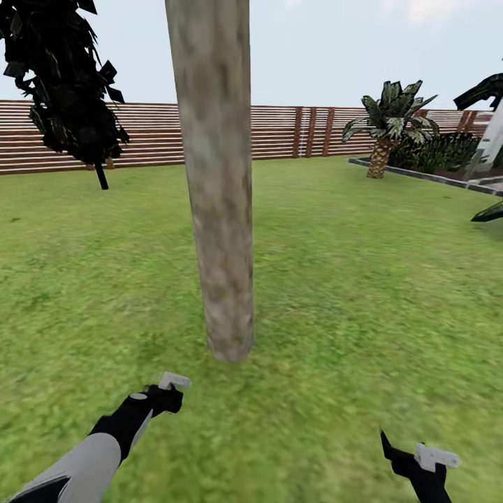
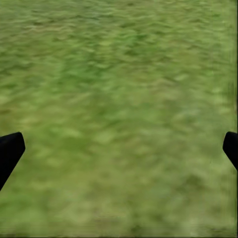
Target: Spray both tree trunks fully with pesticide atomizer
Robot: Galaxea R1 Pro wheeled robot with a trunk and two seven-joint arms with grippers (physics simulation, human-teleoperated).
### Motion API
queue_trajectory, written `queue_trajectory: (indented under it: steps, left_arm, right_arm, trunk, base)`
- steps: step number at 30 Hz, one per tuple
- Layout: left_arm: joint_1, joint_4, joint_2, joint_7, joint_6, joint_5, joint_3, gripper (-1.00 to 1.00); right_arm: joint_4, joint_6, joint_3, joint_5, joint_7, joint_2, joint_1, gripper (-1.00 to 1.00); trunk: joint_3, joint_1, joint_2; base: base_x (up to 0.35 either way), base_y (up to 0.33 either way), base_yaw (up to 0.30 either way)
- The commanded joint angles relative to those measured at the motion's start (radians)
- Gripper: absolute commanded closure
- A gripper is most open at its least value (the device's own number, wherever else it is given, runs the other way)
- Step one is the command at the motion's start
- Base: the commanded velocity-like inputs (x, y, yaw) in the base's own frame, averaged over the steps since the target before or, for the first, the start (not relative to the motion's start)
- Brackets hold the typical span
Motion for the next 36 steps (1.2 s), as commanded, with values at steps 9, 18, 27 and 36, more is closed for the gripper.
queue_trajectory:
  steps: [9, 18, 27, 36]
  left_arm:
    - [-0.086, -0.028, -0.096, 0.182, 0.316, 0.083, -0.002, 1.0]
    - [-0.085, -0.018, -0.098, 0.191, 0.339, 0.073, -0.013, 1.0]
    - [-0.008, -0.016, -0.102, 0.19, 0.383, 0.076, -0.011, 1.0]
    - [-0.006, -0.022, -0.097, 0.193, 0.38, 0.069, -0.017, 1.0]
  right_arm:
    - [0.069, -0.002, 0.004, 0.008, 0.001, -0.003, 0.0, -1.0]
    - [0.067, -0.002, 0.003, 0.008, 0.001, -0.003, 0.0, -1.0]
    - [0.061, -0.002, 0.007, 0.042, 0.002, -0.005, 0.0, -1.0]
    - [0.065, 0.0, 0.007, 0.043, 0.002, -0.003, 0.0, -1.0]
  trunk:
    - [0.0, 0.0, 0.0]
    - [0.0, 0.0, 0.0]
    - [0.0, 0.0, 0.0]
    - [0.0, 0.0, 0.0]
  base:
    - [0.0, 0.0, 0.0]
    - [0.124, 0.0, 0.0]
    - [0.002, 0.0, -0.029]
    - [0.13, 0.054, -0.255]
